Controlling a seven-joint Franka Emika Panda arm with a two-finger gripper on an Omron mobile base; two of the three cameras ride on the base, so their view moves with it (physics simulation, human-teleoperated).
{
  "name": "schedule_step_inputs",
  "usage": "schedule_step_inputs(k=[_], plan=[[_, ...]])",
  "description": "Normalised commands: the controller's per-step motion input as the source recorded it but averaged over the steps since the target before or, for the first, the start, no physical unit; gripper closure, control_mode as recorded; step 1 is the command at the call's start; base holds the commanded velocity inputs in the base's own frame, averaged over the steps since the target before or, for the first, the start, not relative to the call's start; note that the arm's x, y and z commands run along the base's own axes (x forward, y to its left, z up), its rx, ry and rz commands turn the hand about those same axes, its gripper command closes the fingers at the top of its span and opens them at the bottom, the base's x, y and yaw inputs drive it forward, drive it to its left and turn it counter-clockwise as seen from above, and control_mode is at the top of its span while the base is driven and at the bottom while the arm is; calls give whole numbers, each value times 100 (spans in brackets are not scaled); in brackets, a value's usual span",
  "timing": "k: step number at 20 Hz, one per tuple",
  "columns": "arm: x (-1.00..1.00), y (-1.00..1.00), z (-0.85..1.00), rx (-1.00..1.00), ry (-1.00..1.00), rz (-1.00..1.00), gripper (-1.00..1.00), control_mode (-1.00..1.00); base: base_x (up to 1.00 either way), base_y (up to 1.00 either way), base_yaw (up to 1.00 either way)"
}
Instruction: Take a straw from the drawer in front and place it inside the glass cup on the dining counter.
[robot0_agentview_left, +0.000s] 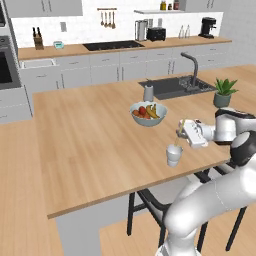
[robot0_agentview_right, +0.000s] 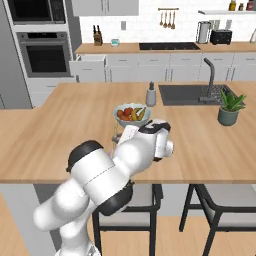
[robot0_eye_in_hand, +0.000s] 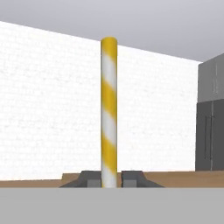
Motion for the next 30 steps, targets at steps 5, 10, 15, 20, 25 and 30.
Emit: schedule_step_inputs(k=[5,10,15,20,25,30], plan=[[1,-4,-24,0,-2,0,100,-100,0,0,0],[8,0,-36,0,0,0,100,-100,0,0,0],[19,0,-35,0,0,0,100,-100,0,0,0],[29,-1,-26,0,0,0,100,-100,0,0,0],[30,-9,-26,0,0,0,100,-100,0,0,0],[6,-1,-11,0,-1,0,-100,-100,0,0,0]])
